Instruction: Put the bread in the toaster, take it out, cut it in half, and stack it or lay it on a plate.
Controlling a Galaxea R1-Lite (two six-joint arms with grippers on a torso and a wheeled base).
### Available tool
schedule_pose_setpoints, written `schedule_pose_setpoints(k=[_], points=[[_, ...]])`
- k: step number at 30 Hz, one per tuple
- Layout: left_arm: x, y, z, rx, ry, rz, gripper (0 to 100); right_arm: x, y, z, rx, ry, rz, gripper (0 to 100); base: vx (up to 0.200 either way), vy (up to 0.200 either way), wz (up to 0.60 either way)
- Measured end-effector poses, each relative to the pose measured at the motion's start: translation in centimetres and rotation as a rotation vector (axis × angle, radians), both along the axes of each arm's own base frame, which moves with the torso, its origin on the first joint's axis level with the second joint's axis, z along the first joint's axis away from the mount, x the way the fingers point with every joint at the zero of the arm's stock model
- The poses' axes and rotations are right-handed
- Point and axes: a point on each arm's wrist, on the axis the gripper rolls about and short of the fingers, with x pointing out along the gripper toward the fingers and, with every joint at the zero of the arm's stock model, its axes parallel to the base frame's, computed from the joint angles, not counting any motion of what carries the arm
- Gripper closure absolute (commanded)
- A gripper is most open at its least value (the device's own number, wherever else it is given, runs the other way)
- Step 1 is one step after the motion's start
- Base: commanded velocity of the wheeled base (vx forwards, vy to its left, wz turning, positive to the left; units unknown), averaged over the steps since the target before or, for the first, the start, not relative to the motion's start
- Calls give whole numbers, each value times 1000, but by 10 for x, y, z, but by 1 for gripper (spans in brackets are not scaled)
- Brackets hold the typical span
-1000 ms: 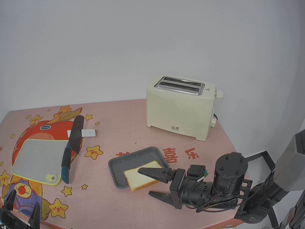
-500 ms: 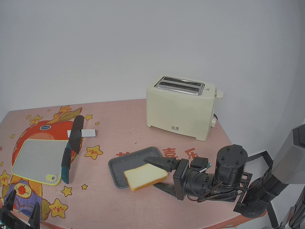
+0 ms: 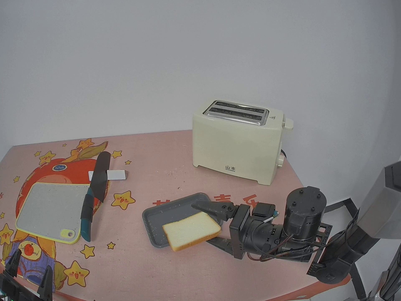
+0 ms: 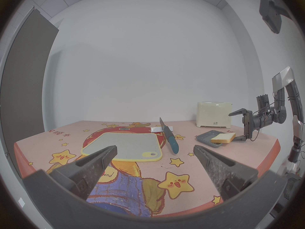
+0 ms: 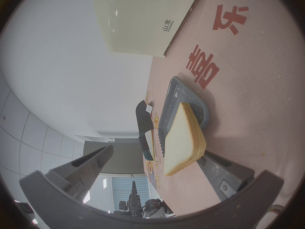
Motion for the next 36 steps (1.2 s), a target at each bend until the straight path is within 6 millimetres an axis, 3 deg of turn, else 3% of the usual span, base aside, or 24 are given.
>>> schedule_pose_setpoints(k=[8,9,19,36], points=[[0,0,0,0,0,0,0,3,0,-2,-4,5,-6,0,0,0,0],[0,0,0,0,0,0,0,3,0,-3,-6,8,-6,100,0,0,0],[0,0,0,0,0,0,0,5,3,-19,-40,37,-5,100,0,0,0],[0,0,0,0,0,0,0,5,4,-22,-40,32,-3,100,0,0,0]])
